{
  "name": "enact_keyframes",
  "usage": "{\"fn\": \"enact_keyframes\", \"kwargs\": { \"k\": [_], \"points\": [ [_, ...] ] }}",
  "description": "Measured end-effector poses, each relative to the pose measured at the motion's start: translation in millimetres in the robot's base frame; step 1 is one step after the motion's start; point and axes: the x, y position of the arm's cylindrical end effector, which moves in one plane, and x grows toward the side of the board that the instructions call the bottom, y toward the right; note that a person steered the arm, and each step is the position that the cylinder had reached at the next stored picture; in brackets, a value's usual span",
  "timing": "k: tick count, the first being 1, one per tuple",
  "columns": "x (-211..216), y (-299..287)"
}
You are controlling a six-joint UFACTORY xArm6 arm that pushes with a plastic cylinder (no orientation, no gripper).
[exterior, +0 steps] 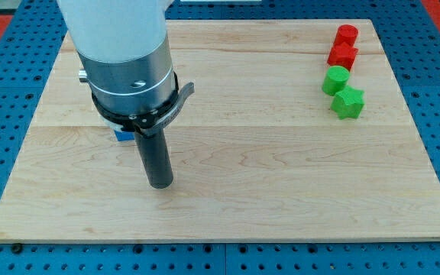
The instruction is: Move the yellow heart to the top left of the board
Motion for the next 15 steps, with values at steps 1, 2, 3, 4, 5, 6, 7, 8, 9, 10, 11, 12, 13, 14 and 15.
{"fn": "enact_keyframes", "kwargs": {
  "k": [1,2,3,4,5,6,7,8,9,10,11,12,13,14,15],
  "points": [
    [2,0],
    [4,0],
    [13,-35],
    [3,-73],
    [3,-88],
    [4,-26],
    [4,22],
    [4,36],
    [-14,36],
    [-18,-41],
    [-25,-140],
    [-78,-127],
    [-126,-83],
    [-151,-48],
    [-165,-52]
  ]
}}
